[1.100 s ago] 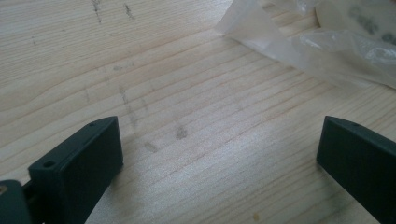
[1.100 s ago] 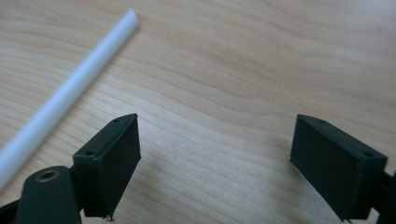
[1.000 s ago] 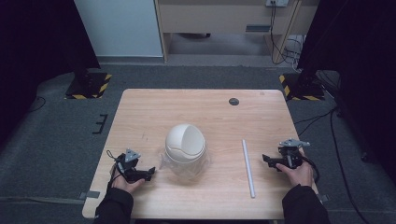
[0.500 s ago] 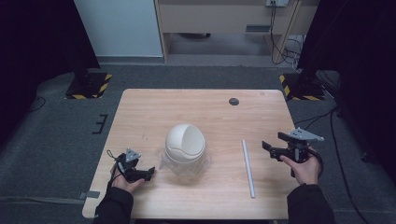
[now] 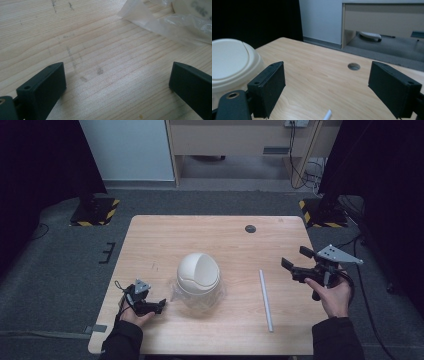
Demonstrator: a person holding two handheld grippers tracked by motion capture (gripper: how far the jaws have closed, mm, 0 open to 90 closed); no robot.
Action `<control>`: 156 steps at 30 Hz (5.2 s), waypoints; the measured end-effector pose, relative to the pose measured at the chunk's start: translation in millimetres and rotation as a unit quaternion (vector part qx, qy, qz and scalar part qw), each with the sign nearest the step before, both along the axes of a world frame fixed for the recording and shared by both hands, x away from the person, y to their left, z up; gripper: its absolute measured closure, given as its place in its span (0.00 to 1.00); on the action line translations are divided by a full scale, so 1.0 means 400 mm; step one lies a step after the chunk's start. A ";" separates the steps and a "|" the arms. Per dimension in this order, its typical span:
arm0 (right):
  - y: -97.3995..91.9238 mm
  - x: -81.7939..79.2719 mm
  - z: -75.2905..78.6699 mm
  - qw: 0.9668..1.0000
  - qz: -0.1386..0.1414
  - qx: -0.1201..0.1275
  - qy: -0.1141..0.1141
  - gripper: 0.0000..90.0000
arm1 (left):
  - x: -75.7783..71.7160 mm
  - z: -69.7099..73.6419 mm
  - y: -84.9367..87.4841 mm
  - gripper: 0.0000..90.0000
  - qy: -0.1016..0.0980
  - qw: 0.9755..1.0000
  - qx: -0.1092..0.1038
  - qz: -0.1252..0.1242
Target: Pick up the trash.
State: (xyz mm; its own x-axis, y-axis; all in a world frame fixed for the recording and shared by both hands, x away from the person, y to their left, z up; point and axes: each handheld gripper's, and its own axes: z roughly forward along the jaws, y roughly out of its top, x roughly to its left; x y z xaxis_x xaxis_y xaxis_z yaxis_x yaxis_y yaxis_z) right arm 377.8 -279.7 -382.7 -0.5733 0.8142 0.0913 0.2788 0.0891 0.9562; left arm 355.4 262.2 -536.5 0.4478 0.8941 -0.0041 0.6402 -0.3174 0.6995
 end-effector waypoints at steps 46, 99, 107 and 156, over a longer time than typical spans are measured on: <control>0.388 0.014 0.129 0.987 0.158 -0.013 -0.029 0.16 | -0.001 0.000 -0.002 0.00 0.001 1.000 0.000 0.000; 0.437 -0.004 -0.021 0.979 0.198 -0.041 0.037 0.22 | -0.002 0.000 -0.003 0.00 0.001 1.000 0.000 0.000; 0.275 0.029 -0.036 0.994 0.081 -0.058 0.041 0.19 | -0.002 0.000 -0.003 0.00 0.001 1.000 0.001 0.000; 0.147 0.054 -0.328 0.945 -0.028 -0.183 0.268 0.88 | -0.002 0.001 -0.005 0.00 0.003 1.000 0.001 0.003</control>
